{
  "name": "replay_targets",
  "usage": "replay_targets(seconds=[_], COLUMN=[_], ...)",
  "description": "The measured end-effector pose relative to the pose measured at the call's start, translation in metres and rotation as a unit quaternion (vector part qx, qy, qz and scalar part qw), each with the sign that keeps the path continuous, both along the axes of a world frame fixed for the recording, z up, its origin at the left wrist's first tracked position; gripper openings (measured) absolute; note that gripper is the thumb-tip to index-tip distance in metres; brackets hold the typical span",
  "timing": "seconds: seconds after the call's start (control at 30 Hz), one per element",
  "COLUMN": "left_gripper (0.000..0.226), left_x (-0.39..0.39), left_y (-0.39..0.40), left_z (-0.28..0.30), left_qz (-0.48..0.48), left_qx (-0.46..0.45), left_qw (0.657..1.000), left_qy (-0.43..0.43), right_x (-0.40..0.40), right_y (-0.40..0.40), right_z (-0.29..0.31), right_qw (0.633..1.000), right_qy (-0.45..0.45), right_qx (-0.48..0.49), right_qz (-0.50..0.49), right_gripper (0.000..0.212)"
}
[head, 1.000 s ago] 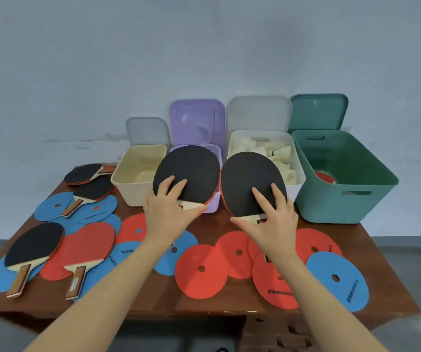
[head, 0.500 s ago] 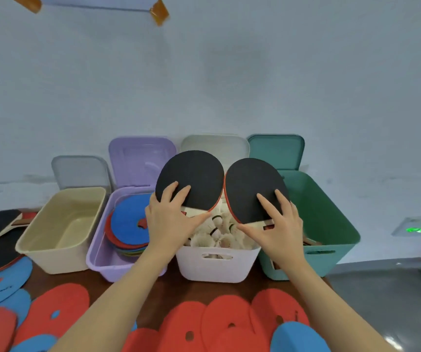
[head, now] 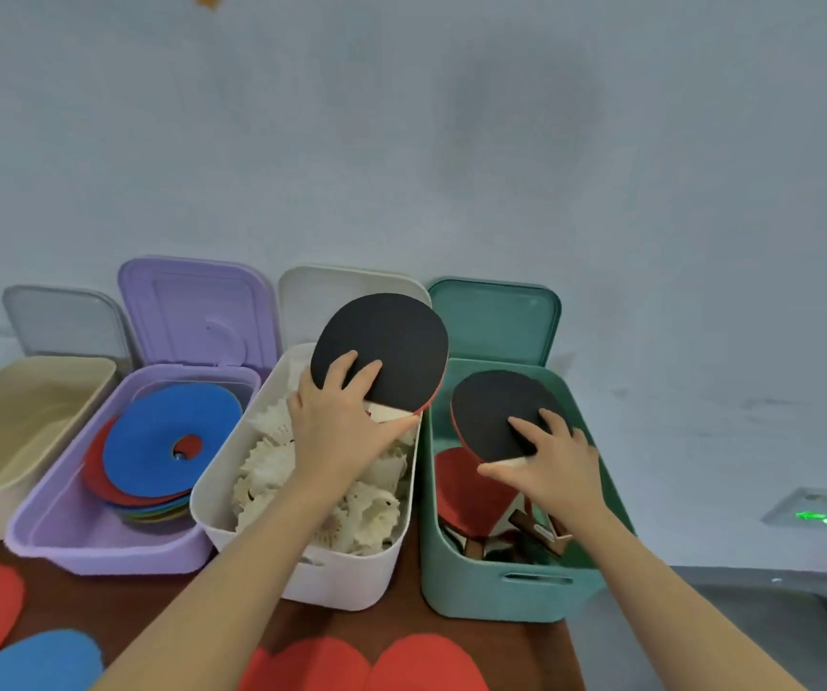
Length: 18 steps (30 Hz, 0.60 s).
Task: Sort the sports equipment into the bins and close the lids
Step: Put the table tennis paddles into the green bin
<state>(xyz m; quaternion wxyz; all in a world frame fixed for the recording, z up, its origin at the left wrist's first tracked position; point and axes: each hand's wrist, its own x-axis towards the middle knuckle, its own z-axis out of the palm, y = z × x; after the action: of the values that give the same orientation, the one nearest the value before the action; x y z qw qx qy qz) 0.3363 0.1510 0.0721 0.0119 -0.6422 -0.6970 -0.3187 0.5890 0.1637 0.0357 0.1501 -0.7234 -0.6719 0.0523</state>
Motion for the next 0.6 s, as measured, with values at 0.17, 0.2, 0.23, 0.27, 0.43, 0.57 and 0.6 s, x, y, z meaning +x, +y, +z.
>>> replay_targets(seconds=[0.17, 0.2, 0.23, 0.27, 0.43, 0.57, 0.6], left_gripper=[0.08, 0.08, 0.08, 0.08, 0.082, 0.084, 0.084], left_x=[0.038, 0.043, 0.047, 0.052, 0.076, 0.107, 0.116], left_y=[0.01, 0.011, 0.014, 0.016, 0.021, 0.023, 0.023], left_z=[-0.003, -0.001, 0.001, 0.003, 0.003, -0.006, -0.008], left_qz=[0.018, 0.022, 0.027, 0.031, 0.027, -0.014, -0.024], left_qx=[-0.043, -0.048, -0.051, -0.055, -0.089, -0.108, -0.112], left_qw=[0.998, 0.998, 0.997, 0.997, 0.994, 0.991, 0.989], left_qy=[0.032, 0.037, 0.041, 0.046, 0.061, 0.084, 0.099], right_x=[0.009, 0.008, 0.007, 0.007, 0.019, 0.035, 0.04], right_y=[0.02, 0.023, 0.027, 0.03, 0.033, 0.035, 0.036], right_z=[-0.038, -0.044, -0.048, -0.05, -0.03, 0.001, 0.003], right_qw=[0.993, 0.992, 0.99, 0.99, 0.986, 0.964, 0.969], right_qy=[-0.038, -0.031, -0.028, -0.026, 0.145, 0.196, 0.172], right_qx=[-0.102, -0.12, -0.133, -0.133, 0.046, 0.145, 0.135], right_qz=[0.035, 0.035, 0.037, 0.043, 0.07, 0.111, 0.116], right_gripper=[0.088, 0.088, 0.085, 0.08, 0.052, 0.045, 0.043])
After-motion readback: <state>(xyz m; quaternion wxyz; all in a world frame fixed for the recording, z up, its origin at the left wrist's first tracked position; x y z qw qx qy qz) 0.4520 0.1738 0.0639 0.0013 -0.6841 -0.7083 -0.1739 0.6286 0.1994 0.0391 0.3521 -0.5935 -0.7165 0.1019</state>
